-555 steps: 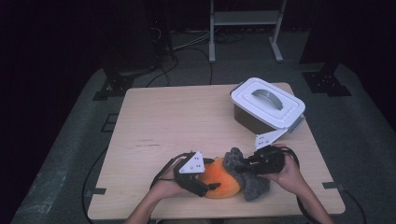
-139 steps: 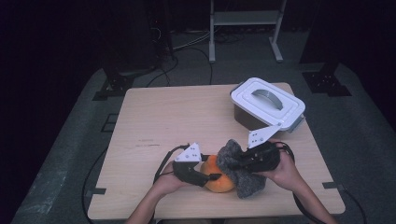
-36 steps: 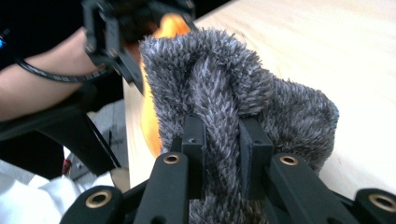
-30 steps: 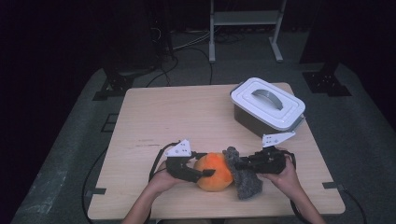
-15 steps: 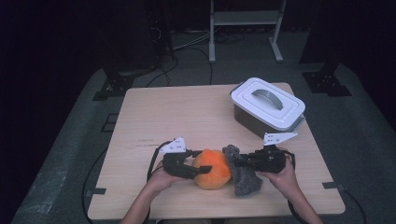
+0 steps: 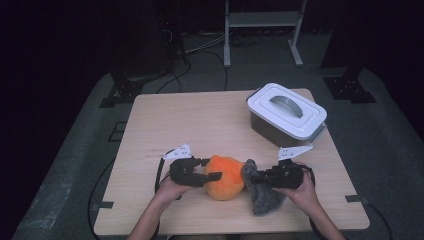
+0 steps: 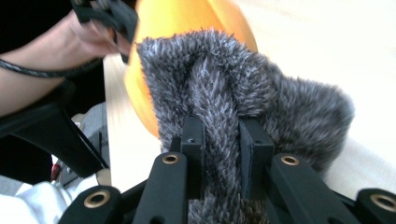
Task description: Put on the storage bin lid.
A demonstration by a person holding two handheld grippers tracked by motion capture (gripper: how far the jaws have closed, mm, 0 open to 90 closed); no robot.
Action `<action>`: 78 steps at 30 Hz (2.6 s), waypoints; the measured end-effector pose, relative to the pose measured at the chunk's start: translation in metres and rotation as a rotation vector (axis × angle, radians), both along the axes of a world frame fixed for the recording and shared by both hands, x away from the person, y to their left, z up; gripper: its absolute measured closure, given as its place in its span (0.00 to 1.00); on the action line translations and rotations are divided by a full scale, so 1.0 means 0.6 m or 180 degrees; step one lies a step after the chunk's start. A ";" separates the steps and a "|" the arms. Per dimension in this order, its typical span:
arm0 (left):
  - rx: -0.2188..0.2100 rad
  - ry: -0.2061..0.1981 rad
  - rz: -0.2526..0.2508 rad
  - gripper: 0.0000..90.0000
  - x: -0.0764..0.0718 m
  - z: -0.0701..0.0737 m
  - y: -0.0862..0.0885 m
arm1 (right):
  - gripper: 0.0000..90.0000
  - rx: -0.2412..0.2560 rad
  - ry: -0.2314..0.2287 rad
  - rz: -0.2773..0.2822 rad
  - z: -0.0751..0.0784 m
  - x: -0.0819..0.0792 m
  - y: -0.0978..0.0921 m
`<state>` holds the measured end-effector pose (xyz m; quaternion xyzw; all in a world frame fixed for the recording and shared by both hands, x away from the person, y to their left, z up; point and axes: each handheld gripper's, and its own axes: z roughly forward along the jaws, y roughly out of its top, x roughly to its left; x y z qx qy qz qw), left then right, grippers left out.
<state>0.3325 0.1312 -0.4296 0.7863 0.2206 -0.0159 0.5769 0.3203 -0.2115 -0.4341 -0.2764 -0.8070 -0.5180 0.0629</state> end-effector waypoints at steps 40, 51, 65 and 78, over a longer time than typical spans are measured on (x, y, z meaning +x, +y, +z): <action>0.0525 -0.0461 -0.0594 0.36 -0.029 0.002 -0.092 | 0.82 -0.0161 -0.0063 0.0309 0.036 -0.016 -0.040; 0.0882 -0.0760 -0.0444 0.42 -0.044 0.043 -0.090 | 0.83 -0.0046 -0.0310 0.0273 0.090 -0.016 -0.026; 0.0696 -0.0513 -0.0462 0.10 -0.026 0.015 -0.071 | 0.83 -0.0389 -0.0191 0.0327 0.055 -0.009 -0.002; 0.0541 -0.0305 -0.0490 0.30 -0.021 -0.006 -0.063 | 0.83 -0.0363 0.0090 0.0178 0.012 -0.014 -0.061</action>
